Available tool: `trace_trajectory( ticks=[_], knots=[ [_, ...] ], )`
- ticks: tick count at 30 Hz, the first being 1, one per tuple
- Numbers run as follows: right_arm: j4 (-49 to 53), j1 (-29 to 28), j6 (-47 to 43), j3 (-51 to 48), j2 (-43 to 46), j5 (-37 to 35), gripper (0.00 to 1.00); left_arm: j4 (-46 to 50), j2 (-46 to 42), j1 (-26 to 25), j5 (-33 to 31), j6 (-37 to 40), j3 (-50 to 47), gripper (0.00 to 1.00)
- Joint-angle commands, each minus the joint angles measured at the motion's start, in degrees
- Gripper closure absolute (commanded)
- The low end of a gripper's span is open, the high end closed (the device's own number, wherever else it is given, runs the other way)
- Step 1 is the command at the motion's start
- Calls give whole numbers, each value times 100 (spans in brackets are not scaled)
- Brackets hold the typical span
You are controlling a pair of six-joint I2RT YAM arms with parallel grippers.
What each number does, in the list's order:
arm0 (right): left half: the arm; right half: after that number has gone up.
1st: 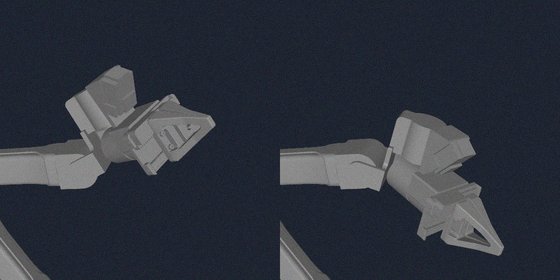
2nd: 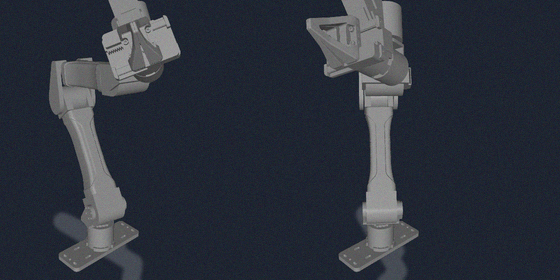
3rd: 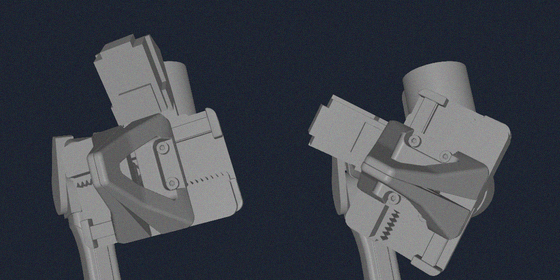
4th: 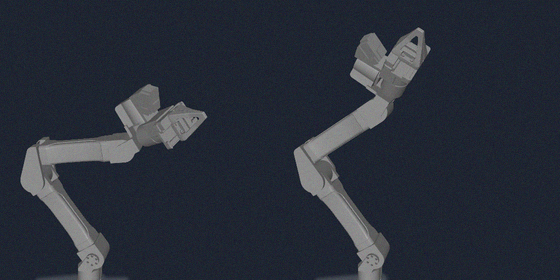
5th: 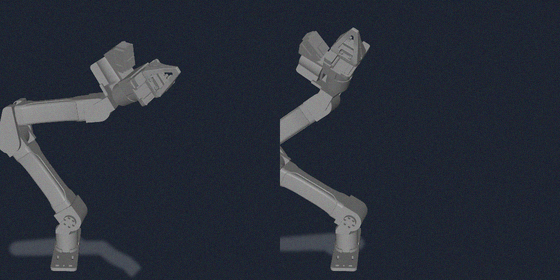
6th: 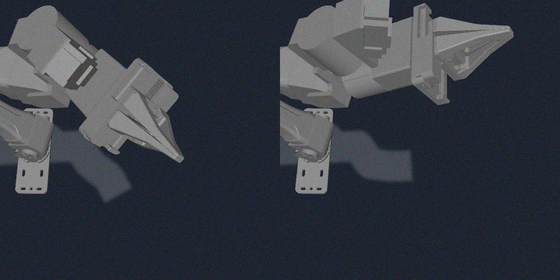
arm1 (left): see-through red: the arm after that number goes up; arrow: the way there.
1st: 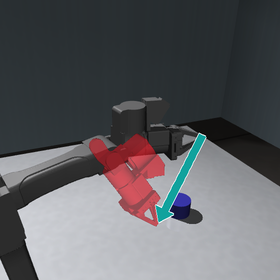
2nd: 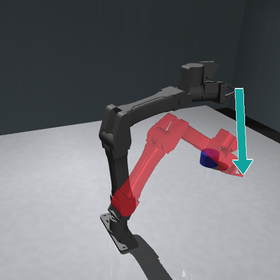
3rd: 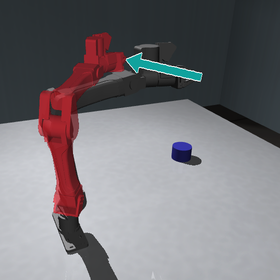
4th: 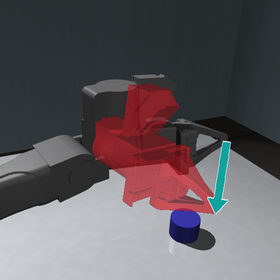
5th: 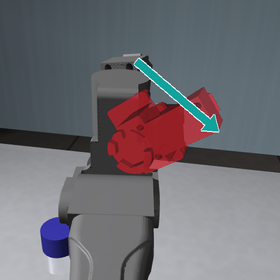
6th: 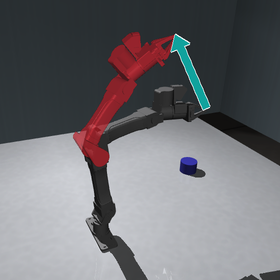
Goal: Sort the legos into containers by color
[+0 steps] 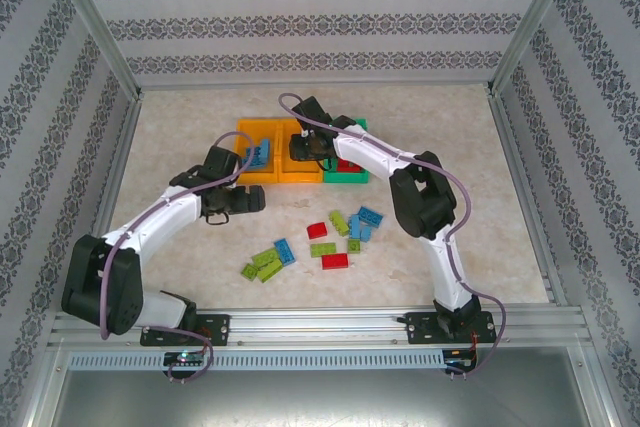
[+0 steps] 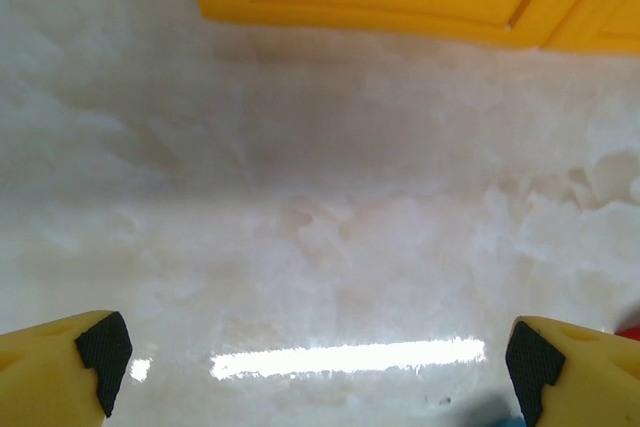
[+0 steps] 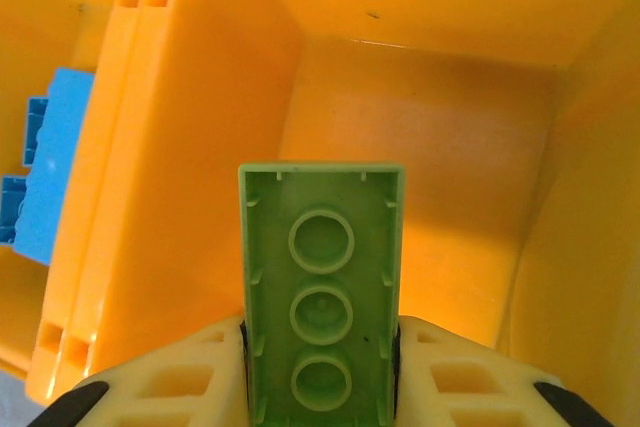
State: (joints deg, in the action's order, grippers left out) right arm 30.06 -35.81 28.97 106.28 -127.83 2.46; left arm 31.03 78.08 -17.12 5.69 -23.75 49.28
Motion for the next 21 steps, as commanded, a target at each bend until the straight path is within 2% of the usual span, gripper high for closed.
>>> trace_trajectory(
  ticks=[1,6,13,15,21],
  knots=[
    [267,32,109,261,-101,-80,66,-9,-209,-168,-112,145,-155,4],
    [306,43,90,267,-133,-93,63,-20,-403,-462,-106,224,-308,10],
    [342,68,91,286,-203,-68,59,193,-550,-1334,-488,278,-396,13],
    [351,84,76,280,-211,-38,49,270,-616,-1579,-569,292,-472,14],
    [279,90,95,258,-161,48,32,170,-863,-2076,-414,226,-804,18]
  ],
)
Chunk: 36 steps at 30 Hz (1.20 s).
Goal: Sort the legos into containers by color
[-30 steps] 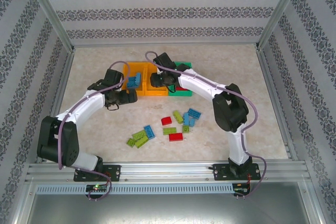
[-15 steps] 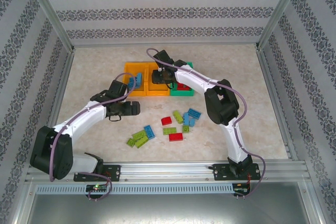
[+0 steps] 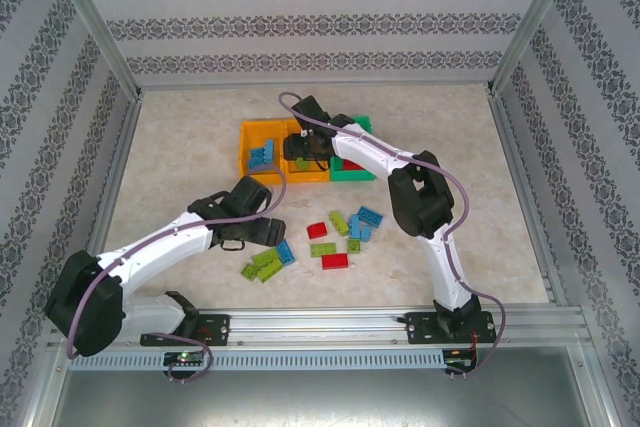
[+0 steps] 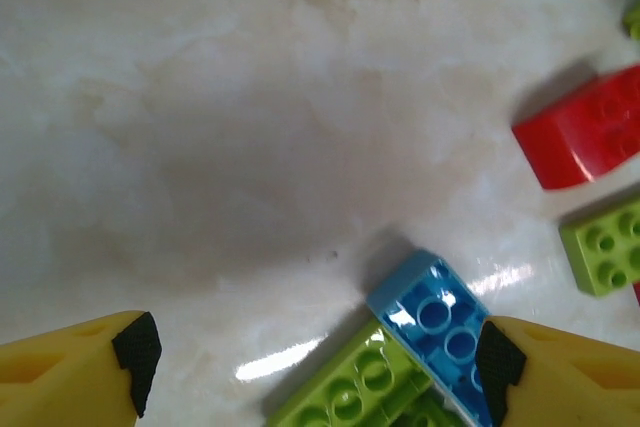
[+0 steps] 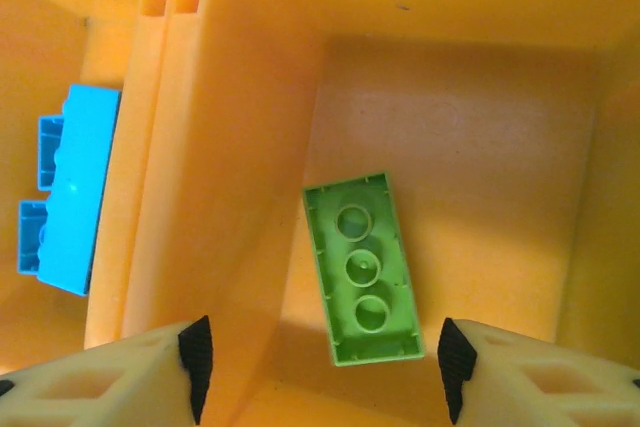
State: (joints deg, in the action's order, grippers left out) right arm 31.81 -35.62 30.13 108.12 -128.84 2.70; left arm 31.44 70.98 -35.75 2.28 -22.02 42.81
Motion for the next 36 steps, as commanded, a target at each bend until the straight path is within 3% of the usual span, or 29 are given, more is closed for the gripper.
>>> trace_trajectory(
  ticks=[1,12,26,30,36],
  knots=[
    [82,66,-22,63,-31,43,31,109,-192,-293,-62,32,-192,20],
    [9,112,-42,-277,232,12,27,203,-300,-1131,-53,-84,-512,41],
    [-158,337,-2,-697,530,102,26,360,188,-1548,-4,-208,-394,44],
    [-183,345,12,-739,548,126,26,423,328,-1640,-16,-276,-369,53],
    [-237,370,38,-767,527,193,26,528,452,-1750,-118,-361,-324,53]
  ],
)
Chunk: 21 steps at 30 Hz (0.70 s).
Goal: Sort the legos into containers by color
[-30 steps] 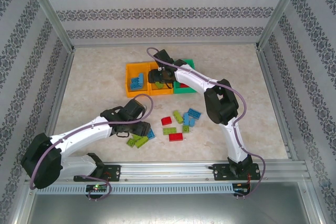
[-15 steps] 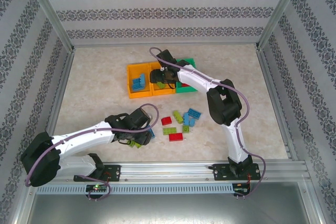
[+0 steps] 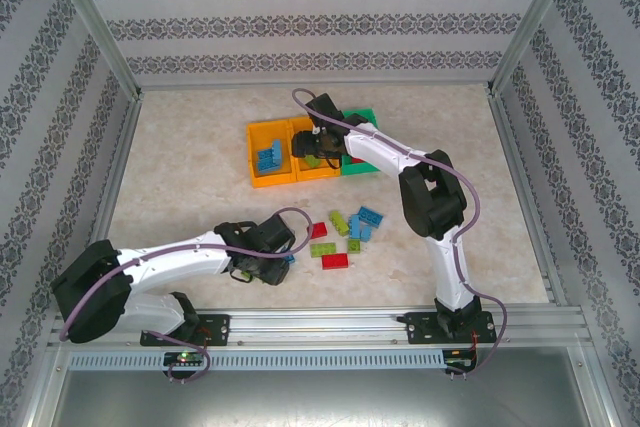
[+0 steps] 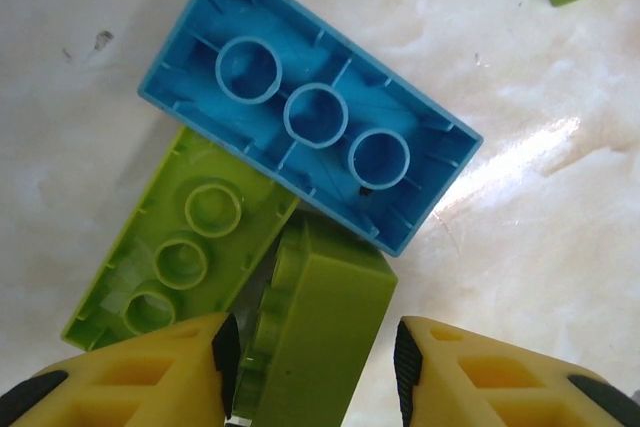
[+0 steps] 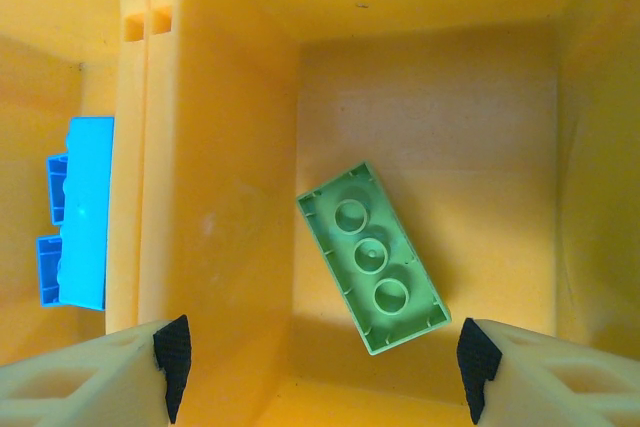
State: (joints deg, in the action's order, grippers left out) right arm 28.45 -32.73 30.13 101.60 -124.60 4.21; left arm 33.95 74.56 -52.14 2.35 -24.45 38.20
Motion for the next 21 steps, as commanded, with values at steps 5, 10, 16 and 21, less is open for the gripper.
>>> trace_trajectory(
  ticks=[5,10,16,21],
  knots=[
    [39,108,89,-149,98,103,26,283,209,-155,-113,-174,138,54],
    [12,150,101,-192,118,135,26,254,318,-201,-64,-203,195,56],
    [-109,214,160,-311,180,264,26,155,474,-213,-38,-262,236,58],
    [-188,223,201,-343,186,397,26,149,645,-226,-83,-323,263,62]
  ],
)
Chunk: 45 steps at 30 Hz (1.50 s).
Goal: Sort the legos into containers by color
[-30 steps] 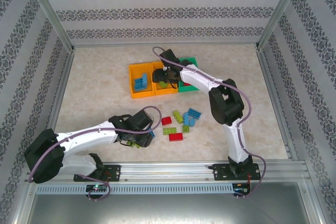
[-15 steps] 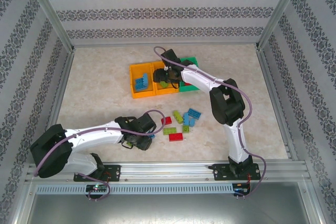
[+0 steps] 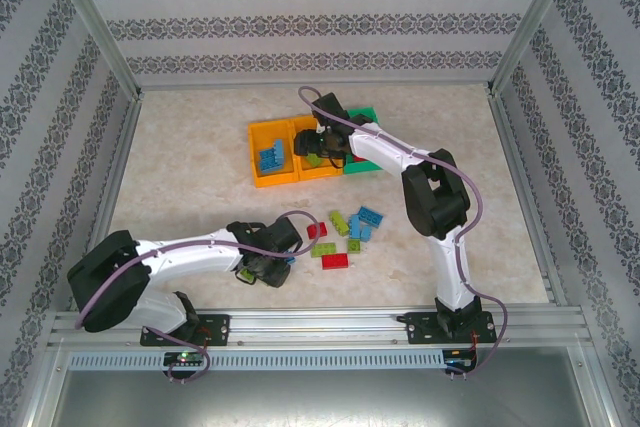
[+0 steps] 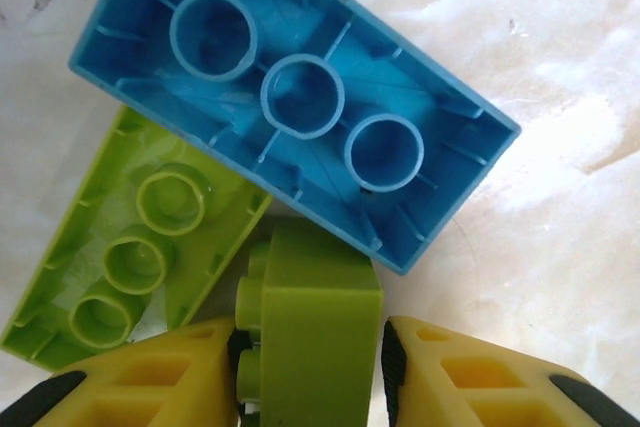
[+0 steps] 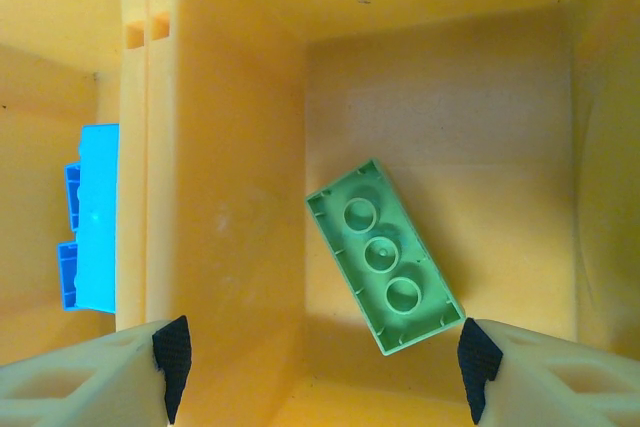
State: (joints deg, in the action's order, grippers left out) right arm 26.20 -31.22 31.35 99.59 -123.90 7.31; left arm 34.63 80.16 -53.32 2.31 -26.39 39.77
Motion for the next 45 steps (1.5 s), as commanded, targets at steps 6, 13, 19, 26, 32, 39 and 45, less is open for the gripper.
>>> trace_trajectory(
  ticks=[6,13,19,26,32,39,45],
  knots=[
    [-171,53,141,-172,193,375,26,118,-29,-108,-263,-156,237,76],
    [-533,20,282,-539,702,497,23,410,-325,-104,-612,-160,502,83],
    [-869,20,320,-1146,1421,450,22,977,-507,-91,-1074,138,1041,82],
    [-827,61,-138,-2327,2448,-228,20,715,-311,486,-1144,885,1964,81],
    [-1384,119,-70,-3859,3354,-434,20,-128,465,1362,8,1451,2968,84],
    [-1700,119,-255,-4951,4098,-645,20,-317,1990,2031,951,1566,4540,86],
    [-1656,-30,-803,-5213,4382,-324,28,-252,3225,2505,1286,1304,5852,87]
  ],
)
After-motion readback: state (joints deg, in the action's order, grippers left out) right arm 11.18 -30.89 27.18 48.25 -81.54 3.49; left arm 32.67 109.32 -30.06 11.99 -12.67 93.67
